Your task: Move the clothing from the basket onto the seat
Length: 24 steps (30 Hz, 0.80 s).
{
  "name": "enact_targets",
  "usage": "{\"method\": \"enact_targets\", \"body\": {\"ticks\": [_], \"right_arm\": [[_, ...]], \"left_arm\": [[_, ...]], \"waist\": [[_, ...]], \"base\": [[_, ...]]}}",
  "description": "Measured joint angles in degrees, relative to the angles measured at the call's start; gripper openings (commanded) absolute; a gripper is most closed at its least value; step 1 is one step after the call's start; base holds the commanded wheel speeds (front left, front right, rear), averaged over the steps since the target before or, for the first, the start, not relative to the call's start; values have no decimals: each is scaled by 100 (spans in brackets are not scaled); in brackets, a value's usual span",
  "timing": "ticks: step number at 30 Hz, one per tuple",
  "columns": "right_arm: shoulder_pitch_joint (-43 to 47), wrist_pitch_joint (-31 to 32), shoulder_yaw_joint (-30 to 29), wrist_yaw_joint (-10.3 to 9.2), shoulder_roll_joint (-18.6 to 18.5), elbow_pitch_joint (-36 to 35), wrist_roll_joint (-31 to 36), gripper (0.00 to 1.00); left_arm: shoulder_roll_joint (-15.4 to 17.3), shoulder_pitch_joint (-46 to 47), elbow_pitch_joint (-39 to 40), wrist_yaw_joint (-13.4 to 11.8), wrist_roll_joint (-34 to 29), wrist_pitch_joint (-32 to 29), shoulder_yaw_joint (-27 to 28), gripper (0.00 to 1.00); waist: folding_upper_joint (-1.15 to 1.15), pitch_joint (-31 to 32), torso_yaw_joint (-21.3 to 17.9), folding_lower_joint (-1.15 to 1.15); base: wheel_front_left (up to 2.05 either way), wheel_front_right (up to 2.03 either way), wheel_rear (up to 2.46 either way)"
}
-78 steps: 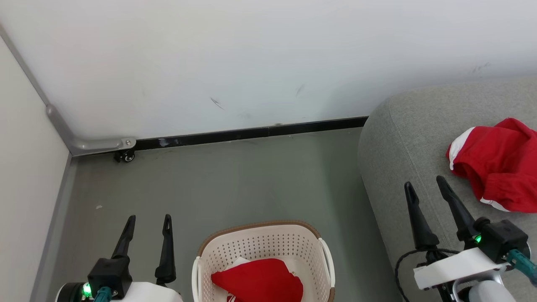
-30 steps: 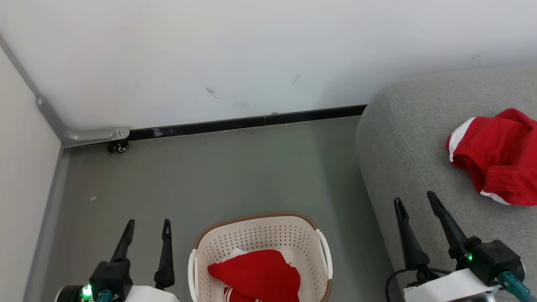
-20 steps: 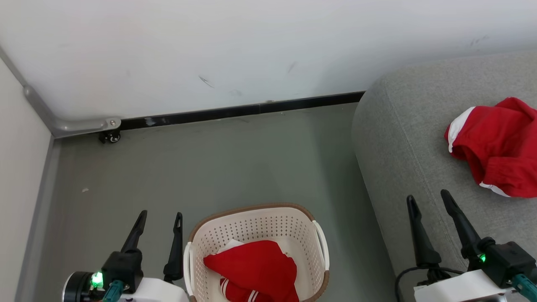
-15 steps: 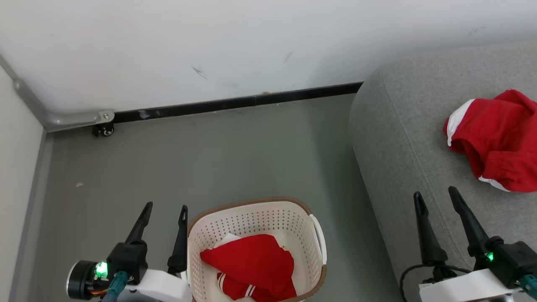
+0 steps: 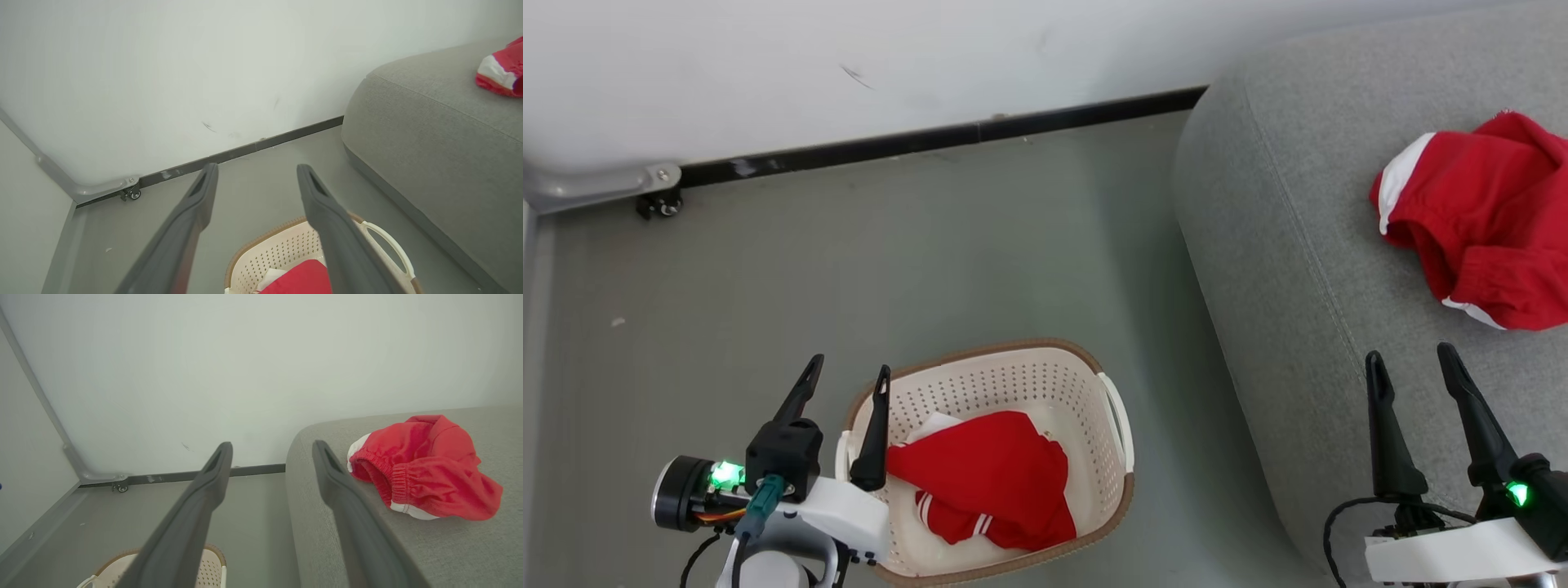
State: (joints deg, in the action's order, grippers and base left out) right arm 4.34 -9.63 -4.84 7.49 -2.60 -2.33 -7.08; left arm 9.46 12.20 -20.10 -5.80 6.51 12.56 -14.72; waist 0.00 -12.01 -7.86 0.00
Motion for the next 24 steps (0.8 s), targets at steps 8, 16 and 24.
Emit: {"method": "enact_targets", "body": {"ticks": [8,16,24], "right_arm": [[-46,-27,20,0,16,-160,-31,100],[-268,-55,102,0,21,-276,-94,100],[-582,-113,234,0,22,-293,-158,100]], "left_arm": [[93,346,-380,85,-155,-134,-157,100],[190,596,-772,186,-345,-212,-309,100],[352,862,-1118,212,-534,-348,-393,100]], "waist": [[0,-455,-240,0],[0,-953,-495,0],[0,-1453,-733,0]], "base": [[0,0,0],[0,0,0],[0,0,0]]}}
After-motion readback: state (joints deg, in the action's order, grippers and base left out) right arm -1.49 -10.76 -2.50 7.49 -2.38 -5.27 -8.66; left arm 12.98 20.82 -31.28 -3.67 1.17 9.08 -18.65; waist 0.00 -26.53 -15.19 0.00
